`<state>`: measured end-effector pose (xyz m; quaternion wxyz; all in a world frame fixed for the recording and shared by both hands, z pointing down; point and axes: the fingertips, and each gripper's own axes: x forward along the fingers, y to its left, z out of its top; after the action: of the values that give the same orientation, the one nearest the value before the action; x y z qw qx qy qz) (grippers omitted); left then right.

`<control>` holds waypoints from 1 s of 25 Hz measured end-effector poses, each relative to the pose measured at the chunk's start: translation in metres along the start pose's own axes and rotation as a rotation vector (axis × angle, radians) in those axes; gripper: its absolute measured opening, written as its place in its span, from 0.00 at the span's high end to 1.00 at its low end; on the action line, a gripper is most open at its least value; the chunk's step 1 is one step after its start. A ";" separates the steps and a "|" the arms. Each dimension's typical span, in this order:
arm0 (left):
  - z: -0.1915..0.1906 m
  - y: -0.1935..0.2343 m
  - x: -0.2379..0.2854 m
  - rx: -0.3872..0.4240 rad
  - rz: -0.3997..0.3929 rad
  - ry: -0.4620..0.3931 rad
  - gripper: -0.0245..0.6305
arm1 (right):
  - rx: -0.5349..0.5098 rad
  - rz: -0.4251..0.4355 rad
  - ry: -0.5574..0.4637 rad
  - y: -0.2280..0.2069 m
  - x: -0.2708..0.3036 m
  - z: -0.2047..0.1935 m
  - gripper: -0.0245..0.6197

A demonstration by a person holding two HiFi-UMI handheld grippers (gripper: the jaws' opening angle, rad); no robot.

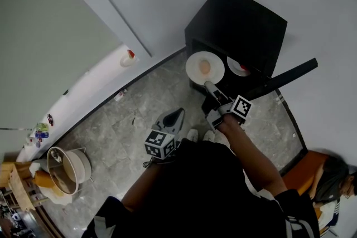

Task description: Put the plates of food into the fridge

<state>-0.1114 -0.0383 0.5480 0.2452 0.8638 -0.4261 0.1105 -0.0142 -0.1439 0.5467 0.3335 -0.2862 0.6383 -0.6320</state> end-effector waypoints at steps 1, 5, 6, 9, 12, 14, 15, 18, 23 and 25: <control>0.000 0.000 0.000 0.000 0.001 0.001 0.93 | -0.008 -0.009 -0.004 -0.007 -0.001 0.003 0.89; -0.003 -0.001 -0.002 0.004 0.006 0.014 0.93 | -0.040 -0.015 -0.026 -0.036 -0.004 0.017 0.89; -0.004 -0.001 -0.003 0.006 0.006 0.016 0.93 | -0.045 -0.015 -0.031 -0.042 -0.004 0.021 0.89; -0.006 0.002 -0.006 0.012 0.012 0.029 0.93 | -0.058 -0.020 -0.033 -0.059 -0.001 0.029 0.89; -0.006 0.005 -0.003 0.011 0.018 0.035 0.93 | -0.068 -0.036 -0.027 -0.071 0.001 0.037 0.89; -0.005 0.005 -0.001 0.010 0.017 0.036 0.93 | -0.077 -0.043 -0.023 -0.077 0.004 0.043 0.89; -0.004 0.005 -0.001 0.011 0.016 0.037 0.93 | -0.077 -0.047 -0.024 -0.080 0.006 0.045 0.89; -0.002 0.006 0.001 0.016 0.013 0.039 0.93 | -0.077 -0.055 -0.032 -0.086 0.013 0.051 0.89; -0.003 0.012 0.002 0.016 0.025 0.038 0.93 | -0.045 -0.066 -0.057 -0.097 0.026 0.060 0.89; -0.004 0.013 0.002 0.013 0.030 0.043 0.93 | -0.039 -0.072 -0.068 -0.100 0.030 0.064 0.89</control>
<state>-0.1200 -0.0445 0.5568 0.2469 0.8563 -0.4329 0.1354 0.0123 -0.2108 0.6460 0.3263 -0.3370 0.6281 -0.6209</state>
